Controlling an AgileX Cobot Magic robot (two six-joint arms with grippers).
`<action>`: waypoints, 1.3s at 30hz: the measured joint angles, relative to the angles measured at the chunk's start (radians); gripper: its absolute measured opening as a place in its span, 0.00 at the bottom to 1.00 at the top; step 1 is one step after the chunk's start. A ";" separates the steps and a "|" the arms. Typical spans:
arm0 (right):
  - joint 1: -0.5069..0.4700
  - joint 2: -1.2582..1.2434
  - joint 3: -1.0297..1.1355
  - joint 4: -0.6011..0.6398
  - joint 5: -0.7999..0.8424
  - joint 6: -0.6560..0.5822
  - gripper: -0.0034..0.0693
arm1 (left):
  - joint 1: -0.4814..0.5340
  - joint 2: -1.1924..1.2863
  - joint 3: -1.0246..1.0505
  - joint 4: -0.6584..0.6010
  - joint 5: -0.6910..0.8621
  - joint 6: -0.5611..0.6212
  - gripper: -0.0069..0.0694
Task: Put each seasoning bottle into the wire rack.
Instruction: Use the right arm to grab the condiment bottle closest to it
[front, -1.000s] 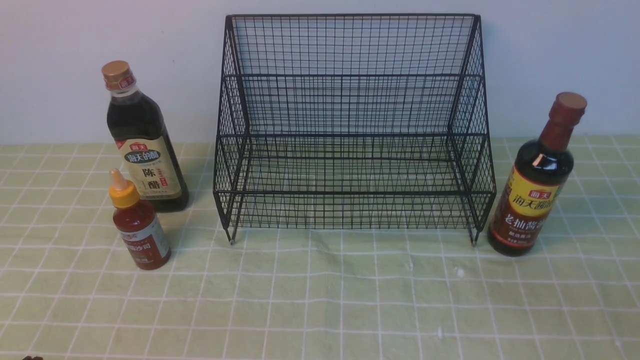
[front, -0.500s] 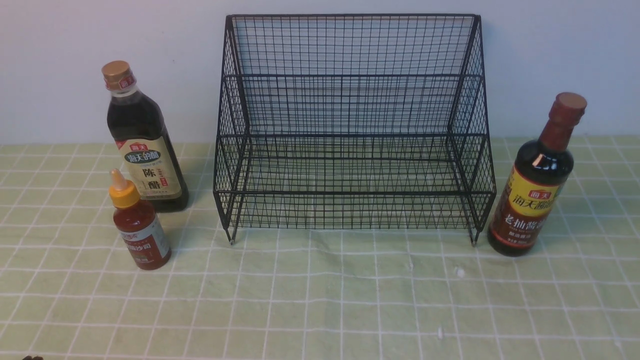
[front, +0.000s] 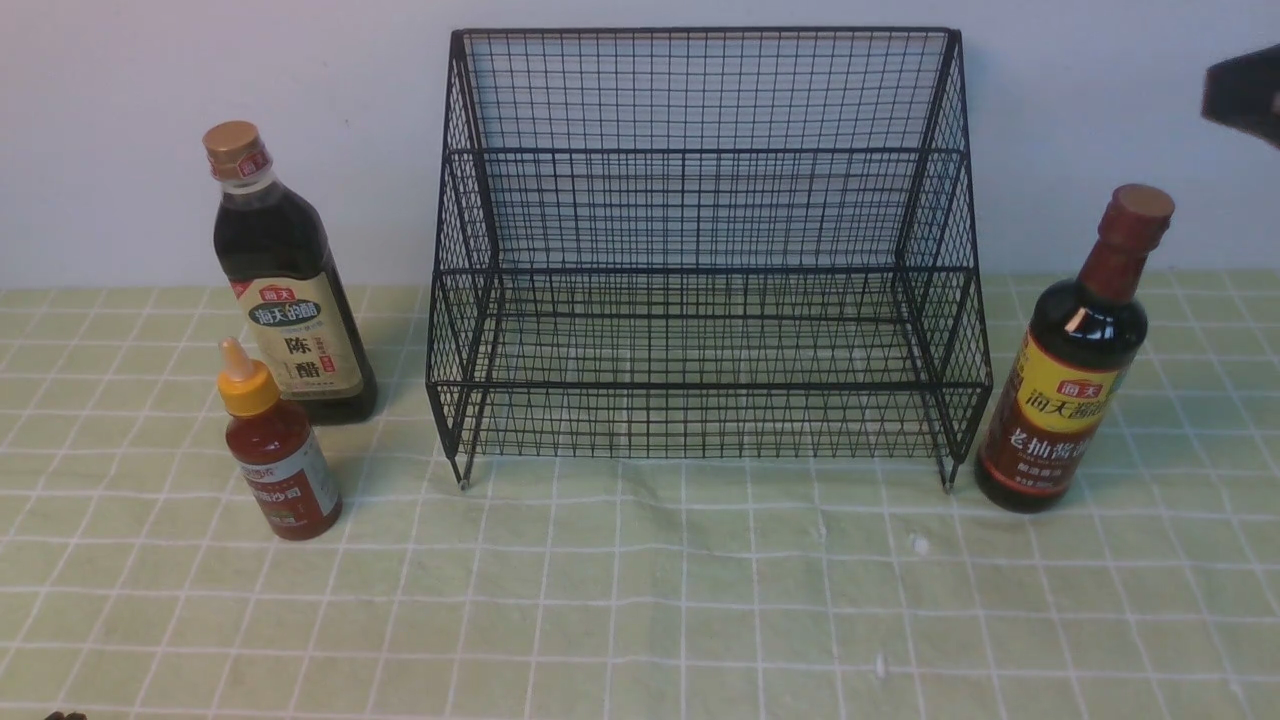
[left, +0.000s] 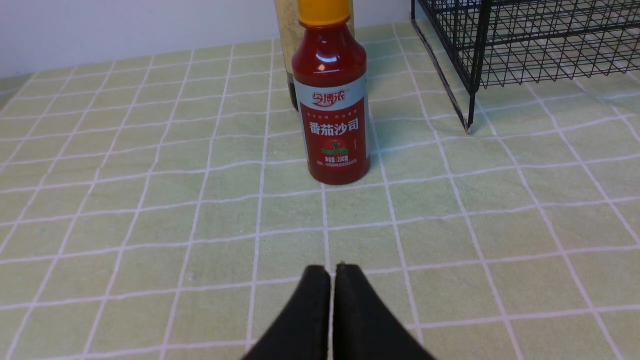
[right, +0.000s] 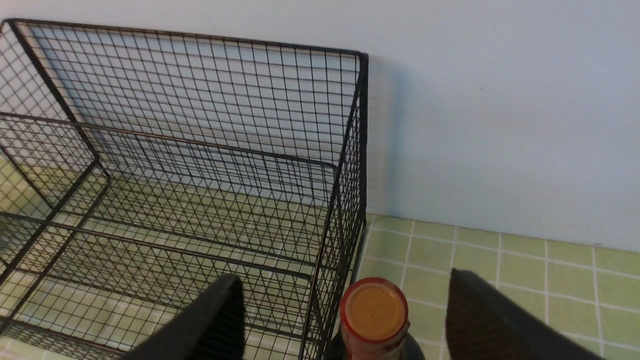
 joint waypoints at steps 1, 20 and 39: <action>0.000 0.027 -0.006 0.005 -0.004 -0.001 0.80 | 0.000 0.000 0.000 0.000 0.000 0.000 0.08; 0.001 0.301 -0.020 0.018 -0.058 -0.056 0.90 | 0.000 0.000 0.000 0.000 0.000 0.000 0.08; 0.001 0.340 -0.023 0.002 0.003 -0.110 0.43 | 0.000 0.000 0.000 0.000 0.000 0.000 0.08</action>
